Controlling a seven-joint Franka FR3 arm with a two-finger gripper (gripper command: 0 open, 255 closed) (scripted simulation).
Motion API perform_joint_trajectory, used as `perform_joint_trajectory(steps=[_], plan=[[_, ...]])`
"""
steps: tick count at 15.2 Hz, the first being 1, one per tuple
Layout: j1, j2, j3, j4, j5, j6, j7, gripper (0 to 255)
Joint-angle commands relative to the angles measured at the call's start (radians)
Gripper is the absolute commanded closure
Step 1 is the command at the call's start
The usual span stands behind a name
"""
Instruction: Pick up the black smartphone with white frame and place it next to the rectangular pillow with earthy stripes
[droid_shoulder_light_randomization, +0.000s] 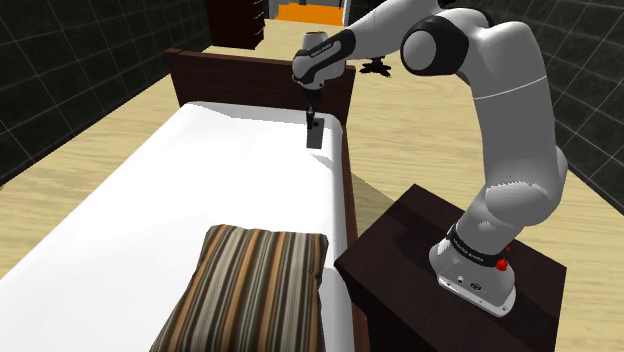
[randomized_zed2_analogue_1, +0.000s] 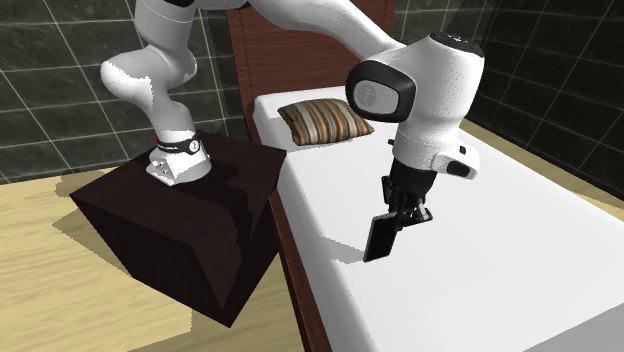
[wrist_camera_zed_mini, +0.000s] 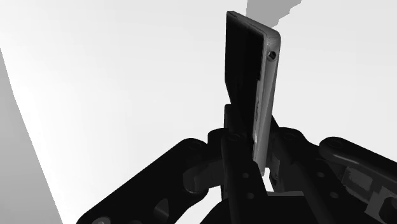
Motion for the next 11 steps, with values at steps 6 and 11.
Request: perform_joint_trajectory(steps=[6, 11], plan=[[0.002, -0.046, -0.006, 0.022, -0.008, -0.067, 0.004, 255], [0.003, -0.072, -0.009, 0.048, -0.013, -0.120, 0.007, 255]])
